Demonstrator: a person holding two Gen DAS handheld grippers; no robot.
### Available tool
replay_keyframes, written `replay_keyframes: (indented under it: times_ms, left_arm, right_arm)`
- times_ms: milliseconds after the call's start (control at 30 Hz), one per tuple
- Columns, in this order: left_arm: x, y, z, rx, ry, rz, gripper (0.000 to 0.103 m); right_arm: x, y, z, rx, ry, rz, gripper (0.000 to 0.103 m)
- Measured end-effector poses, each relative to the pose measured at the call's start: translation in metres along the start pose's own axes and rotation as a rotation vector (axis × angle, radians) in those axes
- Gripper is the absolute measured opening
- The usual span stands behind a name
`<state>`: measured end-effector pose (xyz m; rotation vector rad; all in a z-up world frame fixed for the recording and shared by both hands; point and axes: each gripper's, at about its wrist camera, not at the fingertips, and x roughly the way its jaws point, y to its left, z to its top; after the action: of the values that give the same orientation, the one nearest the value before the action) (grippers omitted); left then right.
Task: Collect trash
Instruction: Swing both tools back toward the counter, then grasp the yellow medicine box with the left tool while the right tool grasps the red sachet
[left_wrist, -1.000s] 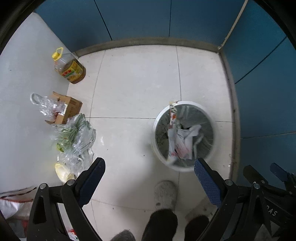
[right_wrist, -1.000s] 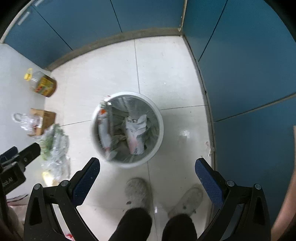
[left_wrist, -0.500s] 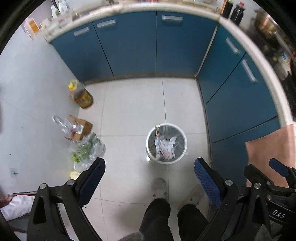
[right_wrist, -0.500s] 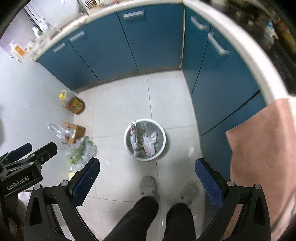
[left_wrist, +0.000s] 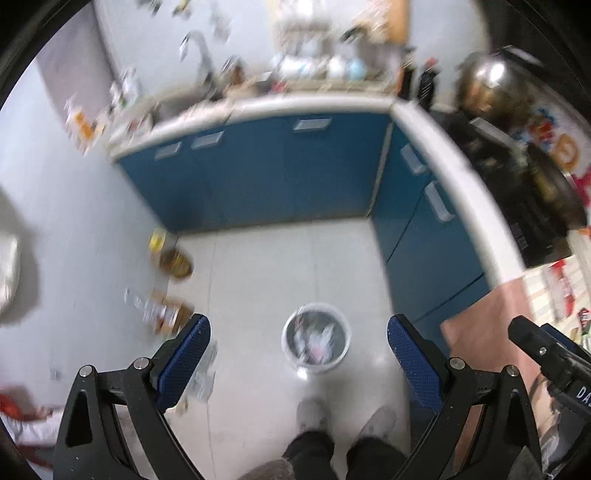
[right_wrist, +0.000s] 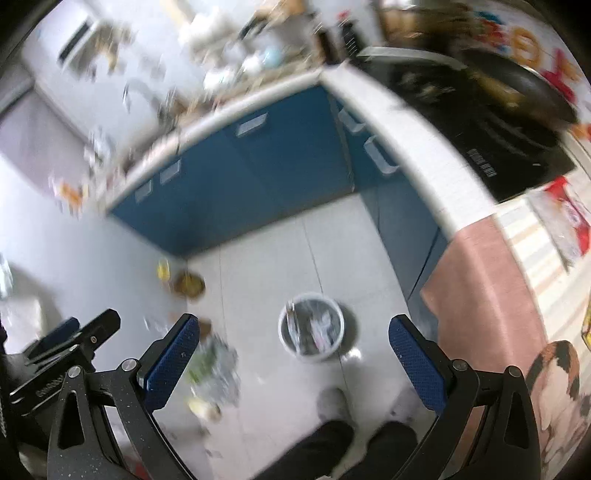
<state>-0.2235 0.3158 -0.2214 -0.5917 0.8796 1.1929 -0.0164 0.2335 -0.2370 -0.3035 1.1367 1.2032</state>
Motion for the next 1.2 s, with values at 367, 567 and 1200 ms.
replay_keyframes:
  times_ms: [367,567,1200]
  left_arm:
    - [-0.008,-0.231,0.05,0.283,-0.014,-0.22,0.101]
    - [0.01,-0.415,0.009,0.565,0.16,-0.359,0.101]
    - [0.069,-0.64,-0.14,0.969,0.474,-0.382,0.055]
  right_arm:
    - [-0.125,-0.245,0.006,0.407,-0.181,-0.311,0.076]
    - [-0.158,-0.413,-0.046,0.695,-0.143,-0.489,0.076]
    - [-0.106,-0.574,-0.114,0.785,0.014,-0.448,0.076]
